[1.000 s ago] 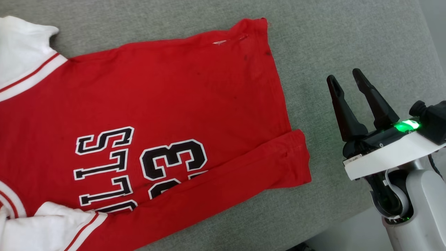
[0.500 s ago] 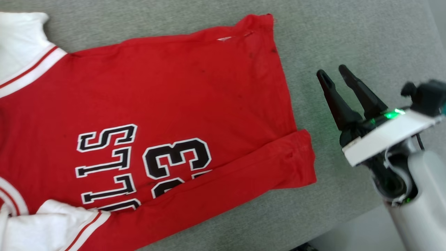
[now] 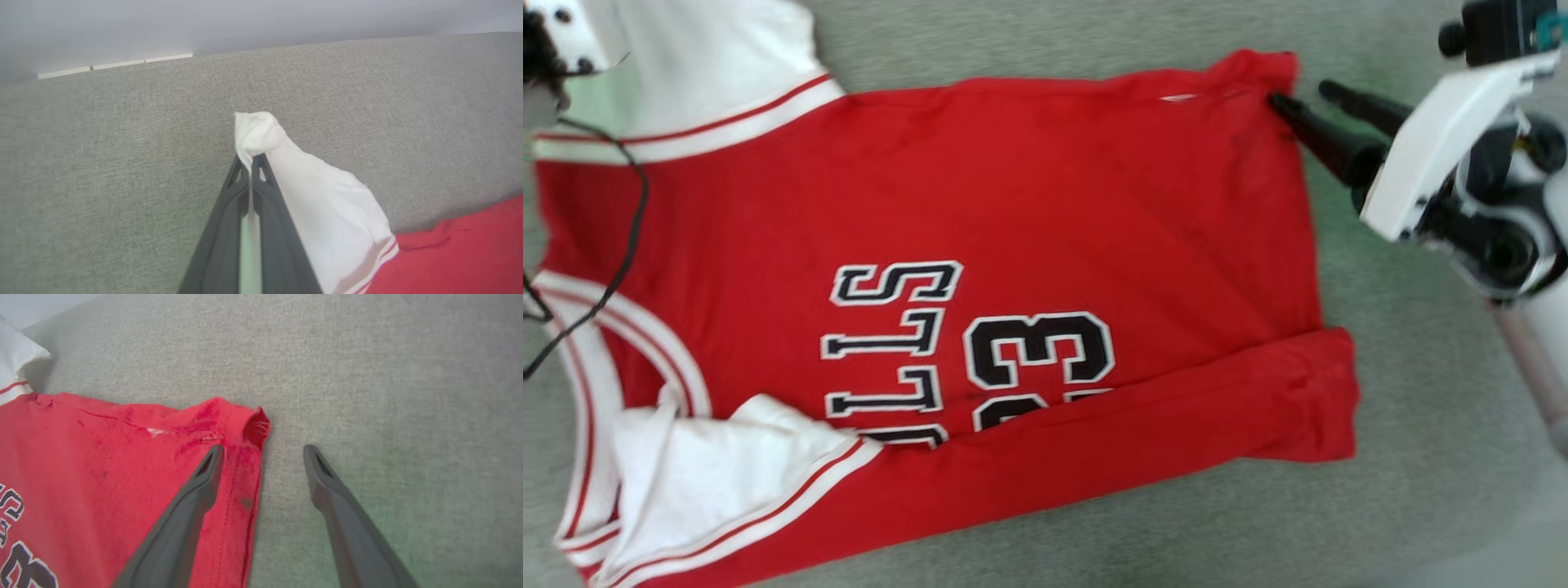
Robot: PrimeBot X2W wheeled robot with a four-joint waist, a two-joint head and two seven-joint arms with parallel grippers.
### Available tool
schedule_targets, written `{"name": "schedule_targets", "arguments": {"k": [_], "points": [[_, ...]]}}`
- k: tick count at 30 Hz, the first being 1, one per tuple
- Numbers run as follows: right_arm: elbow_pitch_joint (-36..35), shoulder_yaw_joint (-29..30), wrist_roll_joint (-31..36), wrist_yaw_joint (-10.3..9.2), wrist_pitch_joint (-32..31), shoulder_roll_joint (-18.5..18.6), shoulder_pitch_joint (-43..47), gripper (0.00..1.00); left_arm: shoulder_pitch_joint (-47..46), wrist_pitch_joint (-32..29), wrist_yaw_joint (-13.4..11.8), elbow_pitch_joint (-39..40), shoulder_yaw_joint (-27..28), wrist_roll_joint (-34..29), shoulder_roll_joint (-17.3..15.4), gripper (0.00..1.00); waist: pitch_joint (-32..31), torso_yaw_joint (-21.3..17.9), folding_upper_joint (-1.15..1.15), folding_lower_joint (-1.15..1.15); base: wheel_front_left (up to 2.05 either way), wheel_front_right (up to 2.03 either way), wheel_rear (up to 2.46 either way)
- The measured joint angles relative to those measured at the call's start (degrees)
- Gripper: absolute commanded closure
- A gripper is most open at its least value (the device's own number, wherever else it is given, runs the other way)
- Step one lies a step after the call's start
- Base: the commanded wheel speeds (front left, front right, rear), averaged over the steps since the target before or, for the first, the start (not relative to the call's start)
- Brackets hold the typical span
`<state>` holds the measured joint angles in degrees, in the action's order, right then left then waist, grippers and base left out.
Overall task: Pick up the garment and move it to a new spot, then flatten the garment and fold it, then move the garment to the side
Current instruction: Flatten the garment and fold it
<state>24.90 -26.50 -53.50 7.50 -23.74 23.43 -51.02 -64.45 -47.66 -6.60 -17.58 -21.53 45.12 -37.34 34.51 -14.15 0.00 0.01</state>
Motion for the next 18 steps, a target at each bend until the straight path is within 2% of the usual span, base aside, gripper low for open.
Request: {"name": "schedule_targets", "arguments": {"k": [6,10,11,12,13,18], "points": [[6.3,-3.1,-0.6,0.01,-6.7,0.1,-6.2,0.0,-2.6,2.1,2.7,-1.4,-1.7,-0.7,2.1,1.0,0.5,3.0,0.0,0.0,0.0,0.0,0.0],[9.7,-4.8,-1.5,0.04,-11.6,0.3,-9.4,0.0,-3.6,3.1,3.6,-2.4,-2.1,-0.7,2.9,1.0,0.9,4.2,0.0,-0.01,0.0,0.0,0.0],[10.2,-5.2,-1.7,0.04,-12.6,0.4,-9.9,0.44,-3.6,3.4,3.9,-2.6,-2.2,-0.7,3.0,1.0,1.0,4.5,0.0,-0.01,0.0,0.0,0.0],[10.6,-5.3,-2.0,0.03,-13.2,0.4,-10.2,0.81,-3.6,3.5,4.1,-2.8,-2.2,-0.7,3.0,1.0,1.1,4.7,0.0,-0.01,0.0,0.0,0.0],[10.9,-5.6,-2.0,0.03,-13.6,0.7,-10.6,1.0,-3.6,3.6,4.1,-3.0,-2.2,-0.6,3.1,1.0,1.1,4.9,0.0,-0.01,0.0,0.0,0.0],[10.8,-6.5,-1.7,0.02,-12.6,1.5,-11.4,1.0,-3.3,5.5,4.7,-3.6,-1.9,-0.1,3.5,1.0,0.7,5.7,0.0,-0.01,0.0,0.0,0.0]]}}
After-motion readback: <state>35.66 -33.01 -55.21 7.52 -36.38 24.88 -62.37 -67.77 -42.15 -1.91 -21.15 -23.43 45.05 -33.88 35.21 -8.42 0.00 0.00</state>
